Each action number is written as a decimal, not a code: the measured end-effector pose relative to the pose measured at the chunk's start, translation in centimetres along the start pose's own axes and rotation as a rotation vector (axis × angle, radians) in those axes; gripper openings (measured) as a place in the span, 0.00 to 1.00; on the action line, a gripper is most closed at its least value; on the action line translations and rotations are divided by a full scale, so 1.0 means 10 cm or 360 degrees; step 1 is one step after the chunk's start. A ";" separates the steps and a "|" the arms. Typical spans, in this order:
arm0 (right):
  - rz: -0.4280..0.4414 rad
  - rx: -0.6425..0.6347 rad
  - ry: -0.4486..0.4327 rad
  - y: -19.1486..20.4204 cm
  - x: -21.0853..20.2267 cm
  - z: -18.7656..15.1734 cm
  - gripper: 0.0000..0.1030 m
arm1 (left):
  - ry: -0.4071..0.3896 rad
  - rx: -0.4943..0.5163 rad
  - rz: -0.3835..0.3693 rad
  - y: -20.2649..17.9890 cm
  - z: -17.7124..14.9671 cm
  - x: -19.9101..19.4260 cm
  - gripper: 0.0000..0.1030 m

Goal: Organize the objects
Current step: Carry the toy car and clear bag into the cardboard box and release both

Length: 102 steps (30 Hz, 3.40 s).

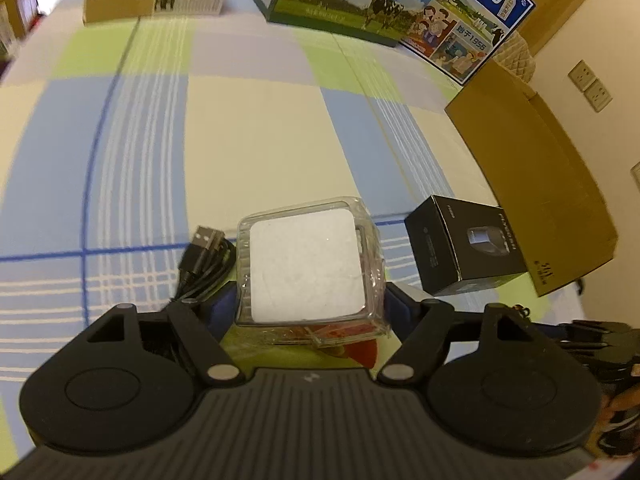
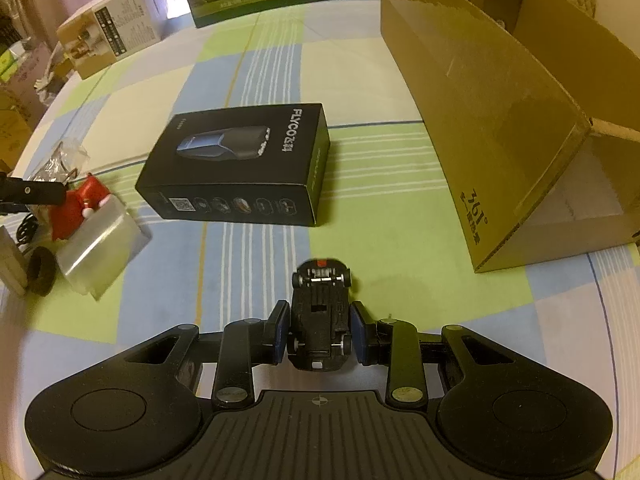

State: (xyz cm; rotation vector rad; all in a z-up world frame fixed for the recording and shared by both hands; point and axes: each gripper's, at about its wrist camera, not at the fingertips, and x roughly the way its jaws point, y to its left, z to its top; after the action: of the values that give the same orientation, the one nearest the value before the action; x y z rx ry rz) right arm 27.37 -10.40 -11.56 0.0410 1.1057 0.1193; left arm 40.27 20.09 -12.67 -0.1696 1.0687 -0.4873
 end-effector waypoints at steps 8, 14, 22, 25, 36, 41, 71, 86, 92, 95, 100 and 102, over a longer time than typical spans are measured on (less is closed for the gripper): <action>0.0116 -0.0070 -0.0108 0.06 -0.15 0.10 0.28 | -0.0135 0.0037 0.0099 -0.34 -0.05 -0.39 0.70; 0.0242 -0.0170 -0.0215 0.04 -0.38 0.21 0.28 | -0.0202 0.0043 0.0136 -0.76 -0.12 -0.63 0.70; 0.0389 -0.0253 -0.0383 -0.31 -0.91 0.29 0.28 | -0.0256 0.0097 0.0111 -1.55 -0.08 -0.69 0.70; 0.0409 -0.0256 -0.0436 -0.53 -1.09 0.32 0.28 | -0.0273 0.0138 0.0082 -1.86 -0.04 -0.65 0.70; 0.0302 -0.0150 -0.0571 -1.55 -1.47 0.41 0.28 | -0.0282 0.0323 -0.0063 -3.01 0.20 -0.20 0.70; 0.0233 -0.0103 -0.0606 -1.98 -1.50 0.52 0.28 | -0.0279 0.0410 -0.0104 -3.43 0.34 0.03 0.70; 0.0170 -0.0090 -0.0529 -2.67 -0.72 1.25 0.28 | -0.0041 0.0748 0.0168 -4.07 1.20 1.43 0.70; 0.0162 -0.0102 -0.0528 -2.72 -0.61 1.38 0.28 | -0.0021 0.0775 0.0224 -4.01 1.31 1.65 0.74; 0.0162 -0.0116 -0.0522 -2.70 -0.57 1.43 0.28 | -0.0038 0.0763 0.0217 -3.97 1.34 1.59 0.75; 0.0162 -0.0121 -0.0524 -2.69 -0.56 1.45 0.28 | -0.0044 0.0755 0.0213 -3.97 1.35 1.56 0.75; 0.0156 -0.0126 -0.0531 -2.69 -0.53 1.49 0.28 | -0.0049 0.0748 0.0209 -3.96 1.35 1.54 0.75; 0.0153 -0.0129 -0.0533 -2.69 -0.53 1.50 0.28 | -0.0051 0.0747 0.0205 -3.96 1.35 1.53 0.75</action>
State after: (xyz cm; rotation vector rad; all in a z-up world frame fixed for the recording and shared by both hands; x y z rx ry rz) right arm 40.49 -37.28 -2.58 0.0399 0.7636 0.2349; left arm 46.08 -23.20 -3.97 0.3031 0.9014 -0.6029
